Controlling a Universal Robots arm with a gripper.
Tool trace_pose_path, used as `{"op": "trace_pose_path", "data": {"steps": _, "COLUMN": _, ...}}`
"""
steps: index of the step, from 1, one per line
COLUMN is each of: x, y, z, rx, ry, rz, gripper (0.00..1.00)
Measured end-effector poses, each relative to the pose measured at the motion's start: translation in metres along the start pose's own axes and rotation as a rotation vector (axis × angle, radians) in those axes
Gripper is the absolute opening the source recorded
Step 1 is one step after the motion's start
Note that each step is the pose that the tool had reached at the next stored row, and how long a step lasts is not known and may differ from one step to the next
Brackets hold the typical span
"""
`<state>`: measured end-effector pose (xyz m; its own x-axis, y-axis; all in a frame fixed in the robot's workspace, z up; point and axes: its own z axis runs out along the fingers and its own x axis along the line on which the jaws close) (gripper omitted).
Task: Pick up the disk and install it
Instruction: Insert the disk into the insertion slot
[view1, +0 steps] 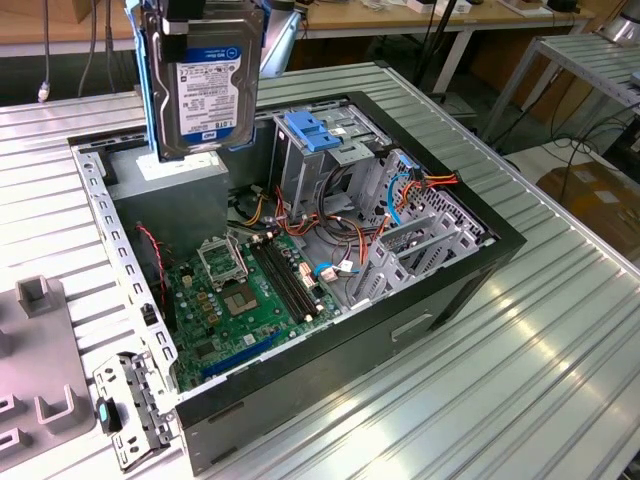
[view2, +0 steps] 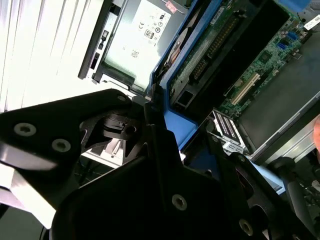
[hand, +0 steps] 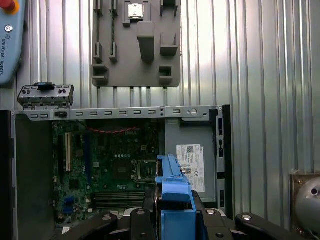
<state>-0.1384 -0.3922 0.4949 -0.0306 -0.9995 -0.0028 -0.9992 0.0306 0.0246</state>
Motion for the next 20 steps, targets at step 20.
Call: {"op": "trace_pose_path", "data": {"steps": 20, "x": 0.0051, "y": -0.002, "z": -0.0001, "rx": 0.0001, "ry": 0.0, "rz": 0.0, "gripper": 0.37}}
